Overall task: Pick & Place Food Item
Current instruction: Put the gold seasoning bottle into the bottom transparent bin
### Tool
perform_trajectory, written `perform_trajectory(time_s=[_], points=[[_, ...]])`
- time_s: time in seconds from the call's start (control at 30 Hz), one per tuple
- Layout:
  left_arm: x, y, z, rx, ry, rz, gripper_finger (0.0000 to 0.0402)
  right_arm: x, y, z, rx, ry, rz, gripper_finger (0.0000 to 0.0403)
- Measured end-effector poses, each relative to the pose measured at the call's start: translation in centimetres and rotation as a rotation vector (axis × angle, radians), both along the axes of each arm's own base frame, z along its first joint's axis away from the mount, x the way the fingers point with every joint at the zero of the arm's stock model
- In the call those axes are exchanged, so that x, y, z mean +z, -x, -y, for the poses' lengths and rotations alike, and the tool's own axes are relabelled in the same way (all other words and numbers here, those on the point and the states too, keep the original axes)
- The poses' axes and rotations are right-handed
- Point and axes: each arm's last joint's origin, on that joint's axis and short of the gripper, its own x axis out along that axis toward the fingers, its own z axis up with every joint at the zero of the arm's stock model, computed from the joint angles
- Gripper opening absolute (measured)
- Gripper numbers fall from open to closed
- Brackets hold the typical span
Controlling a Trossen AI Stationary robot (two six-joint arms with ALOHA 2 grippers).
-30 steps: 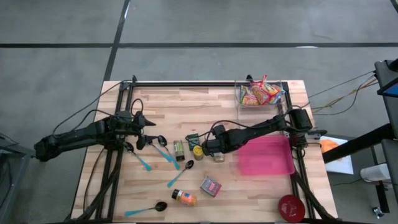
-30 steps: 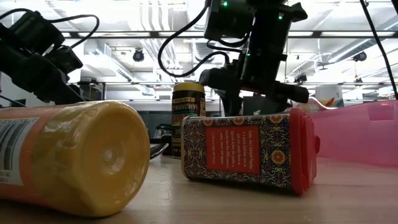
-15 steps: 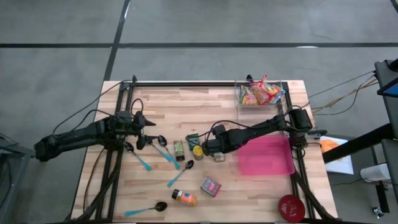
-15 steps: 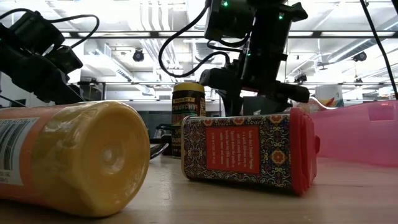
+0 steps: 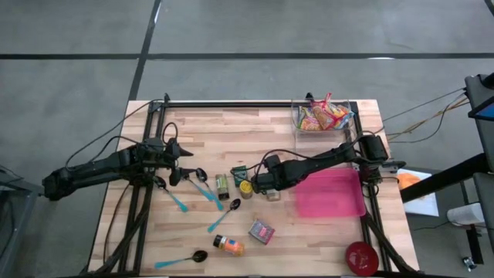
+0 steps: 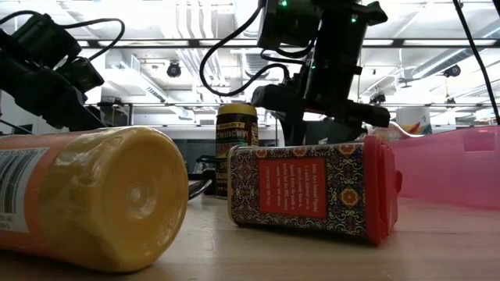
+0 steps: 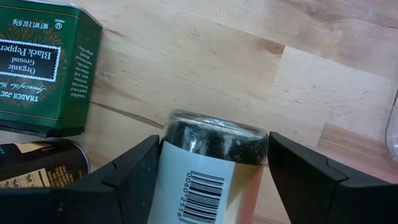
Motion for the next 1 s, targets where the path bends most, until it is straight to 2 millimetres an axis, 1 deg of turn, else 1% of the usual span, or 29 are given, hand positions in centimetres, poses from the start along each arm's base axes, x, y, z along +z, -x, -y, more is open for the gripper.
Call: perform_trajectory(time_s=[1.0], points=[[0.0, 0.0, 0.0, 0.0, 0.0, 0.0, 0.0345, -0.02, 0.05, 0.05, -0.005, 0.01, -0.005, 0.0266]])
